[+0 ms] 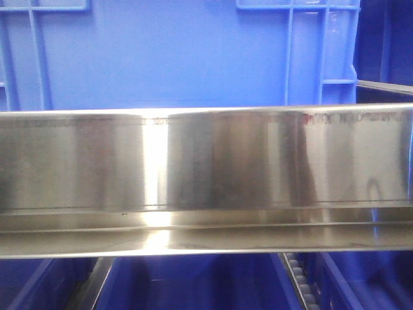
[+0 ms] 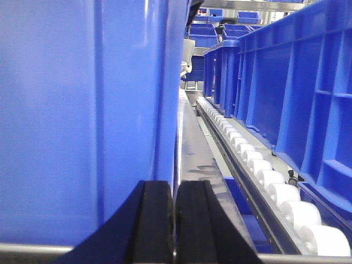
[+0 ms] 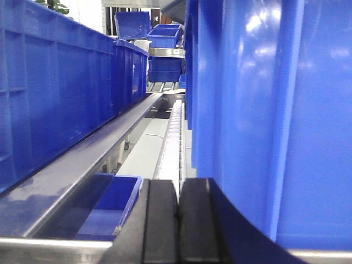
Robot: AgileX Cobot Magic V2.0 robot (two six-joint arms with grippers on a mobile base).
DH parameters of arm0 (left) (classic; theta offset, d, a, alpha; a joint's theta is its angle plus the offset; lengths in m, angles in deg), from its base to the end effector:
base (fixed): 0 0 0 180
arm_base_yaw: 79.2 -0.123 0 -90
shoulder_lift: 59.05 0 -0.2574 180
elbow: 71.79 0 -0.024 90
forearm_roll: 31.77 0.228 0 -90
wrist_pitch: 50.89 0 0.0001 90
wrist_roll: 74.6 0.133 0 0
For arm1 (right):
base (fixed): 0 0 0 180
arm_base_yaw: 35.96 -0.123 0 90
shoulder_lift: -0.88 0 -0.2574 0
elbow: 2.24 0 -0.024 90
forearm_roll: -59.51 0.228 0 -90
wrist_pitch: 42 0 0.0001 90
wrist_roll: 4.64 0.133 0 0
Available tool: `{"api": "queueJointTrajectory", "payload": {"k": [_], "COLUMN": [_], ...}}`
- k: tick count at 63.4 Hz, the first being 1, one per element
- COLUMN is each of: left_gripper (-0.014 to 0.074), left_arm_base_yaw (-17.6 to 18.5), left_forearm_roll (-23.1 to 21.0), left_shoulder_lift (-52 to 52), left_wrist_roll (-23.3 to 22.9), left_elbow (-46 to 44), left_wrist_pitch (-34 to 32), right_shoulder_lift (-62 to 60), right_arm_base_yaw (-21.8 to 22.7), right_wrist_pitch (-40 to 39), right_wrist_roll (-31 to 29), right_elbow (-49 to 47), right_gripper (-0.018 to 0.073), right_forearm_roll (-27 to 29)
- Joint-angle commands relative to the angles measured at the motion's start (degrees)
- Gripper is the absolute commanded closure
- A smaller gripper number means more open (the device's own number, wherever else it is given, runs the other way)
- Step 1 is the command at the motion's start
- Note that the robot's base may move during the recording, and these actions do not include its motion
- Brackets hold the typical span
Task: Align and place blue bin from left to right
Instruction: 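Clamp the large blue bin's side walls with both grippers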
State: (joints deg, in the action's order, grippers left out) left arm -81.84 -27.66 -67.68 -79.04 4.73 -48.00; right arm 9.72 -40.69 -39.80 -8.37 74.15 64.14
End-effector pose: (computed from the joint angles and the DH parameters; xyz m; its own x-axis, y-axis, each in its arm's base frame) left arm 0.1035 0.0053 0.2093 0.0346 -0.0043 -0.9994 -0.0495 0.9988 -0.0060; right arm 0.1034 0.0090 0.2113 0.0435 0.0193 -0.9989 -0.0862 0.9962 0.0155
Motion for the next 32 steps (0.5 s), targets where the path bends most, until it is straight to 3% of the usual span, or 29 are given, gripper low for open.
{"api": "queueJointTrajectory", "payload": {"k": [1,32], "left_gripper": [0.0582,0.0582], "left_arm_base_yaw": [-0.1,-0.1], "left_forearm_roll": [-0.3,-0.3], "left_shoulder_lift": [0.0,0.0], "left_wrist_roll": [0.2,0.2], "left_elbow": [-0.1,-0.1], "left_wrist_pitch": [-1.0,-3.8], "right_shoulder_lift": [-0.2,-0.2], "right_arm_base_yaw": [0.3,0.3], "right_wrist_pitch": [-1.2,-1.2], "right_wrist_roll": [0.0,0.0], "right_elbow": [0.0,0.0], "right_gripper": [0.0638,0.0638], "right_forearm_roll": [0.3,0.3]}}
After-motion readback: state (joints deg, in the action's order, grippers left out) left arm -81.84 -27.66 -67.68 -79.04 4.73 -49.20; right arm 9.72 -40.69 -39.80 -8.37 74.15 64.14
